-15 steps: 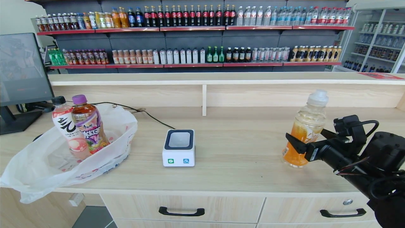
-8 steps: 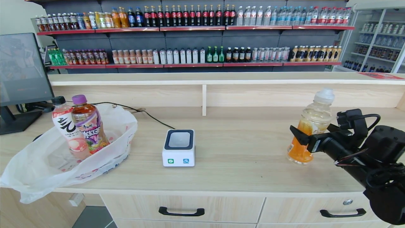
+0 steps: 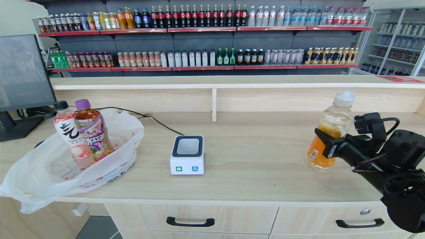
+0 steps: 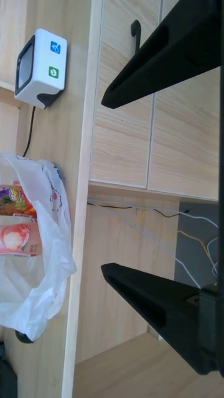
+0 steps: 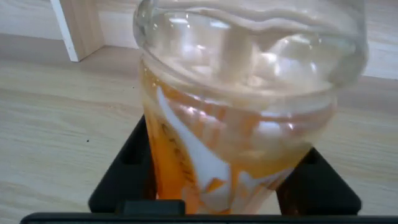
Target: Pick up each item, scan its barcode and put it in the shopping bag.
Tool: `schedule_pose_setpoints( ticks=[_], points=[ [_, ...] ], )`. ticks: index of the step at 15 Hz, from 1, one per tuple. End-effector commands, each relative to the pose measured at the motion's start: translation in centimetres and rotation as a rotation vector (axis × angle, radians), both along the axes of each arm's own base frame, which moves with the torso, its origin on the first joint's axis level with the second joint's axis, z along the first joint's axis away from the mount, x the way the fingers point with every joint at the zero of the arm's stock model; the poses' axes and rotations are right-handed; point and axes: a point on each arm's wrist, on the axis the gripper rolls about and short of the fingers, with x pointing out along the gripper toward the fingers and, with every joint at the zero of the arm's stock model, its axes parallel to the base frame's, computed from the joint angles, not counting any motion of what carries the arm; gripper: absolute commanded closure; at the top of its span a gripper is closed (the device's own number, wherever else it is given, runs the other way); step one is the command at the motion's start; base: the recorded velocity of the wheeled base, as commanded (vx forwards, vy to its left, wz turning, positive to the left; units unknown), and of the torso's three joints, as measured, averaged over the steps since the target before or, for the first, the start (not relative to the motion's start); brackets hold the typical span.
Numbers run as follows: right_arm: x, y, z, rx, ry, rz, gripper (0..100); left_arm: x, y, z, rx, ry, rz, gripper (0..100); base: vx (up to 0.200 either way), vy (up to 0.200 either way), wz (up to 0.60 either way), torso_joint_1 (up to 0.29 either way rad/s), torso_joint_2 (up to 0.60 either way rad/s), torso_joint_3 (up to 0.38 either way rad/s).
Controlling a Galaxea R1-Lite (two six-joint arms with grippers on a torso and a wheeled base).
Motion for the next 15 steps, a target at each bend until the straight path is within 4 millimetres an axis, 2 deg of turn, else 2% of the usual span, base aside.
schedule_pose_setpoints(
  ticks=[1, 15],
  points=[
    [-0.1, 0.1, 0.4, 0.001, -0.021, 0.006, 100, 0.0, 0.0, 0.0, 0.000, -0.001, -0.001, 0, 0.000, 0.000, 0.00, 0.000, 0.00, 0.000],
    [-1.1, 0.8, 2.0, 0.004, -0.070, 0.032, 100, 0.0, 0.0, 0.0, 0.000, -0.001, 0.000, 0, 0.000, 0.000, 0.00, 0.000, 0.00, 0.000]
  ],
)
